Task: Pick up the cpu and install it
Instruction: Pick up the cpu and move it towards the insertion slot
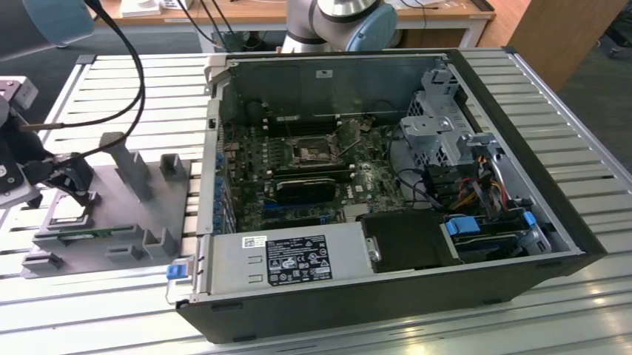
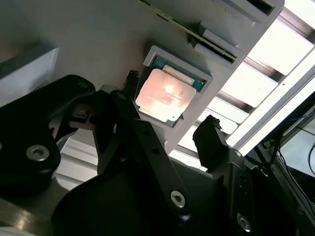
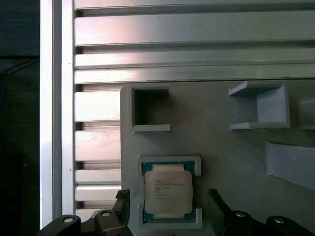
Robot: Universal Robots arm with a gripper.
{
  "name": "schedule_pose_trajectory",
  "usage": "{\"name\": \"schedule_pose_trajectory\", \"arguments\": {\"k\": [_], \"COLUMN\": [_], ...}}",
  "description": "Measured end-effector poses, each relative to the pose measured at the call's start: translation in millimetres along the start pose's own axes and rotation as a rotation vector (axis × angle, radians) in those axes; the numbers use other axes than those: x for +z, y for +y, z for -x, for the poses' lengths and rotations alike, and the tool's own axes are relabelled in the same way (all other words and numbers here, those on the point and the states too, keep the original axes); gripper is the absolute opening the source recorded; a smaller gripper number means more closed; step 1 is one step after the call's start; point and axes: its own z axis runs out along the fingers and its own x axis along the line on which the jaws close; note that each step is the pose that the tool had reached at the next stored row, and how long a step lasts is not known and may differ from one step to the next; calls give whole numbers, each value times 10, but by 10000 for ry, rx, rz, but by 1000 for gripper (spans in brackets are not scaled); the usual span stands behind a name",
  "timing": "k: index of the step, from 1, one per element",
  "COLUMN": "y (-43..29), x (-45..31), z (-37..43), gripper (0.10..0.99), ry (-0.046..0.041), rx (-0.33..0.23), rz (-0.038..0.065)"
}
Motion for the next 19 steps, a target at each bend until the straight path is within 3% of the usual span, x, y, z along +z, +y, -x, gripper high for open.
{"name": "schedule_pose_trajectory", "arguments": {"k": [19], "y": [-5], "x": [105], "z": [1], "gripper": [725], "ry": [25], "rx": [100], "rz": [1]}}
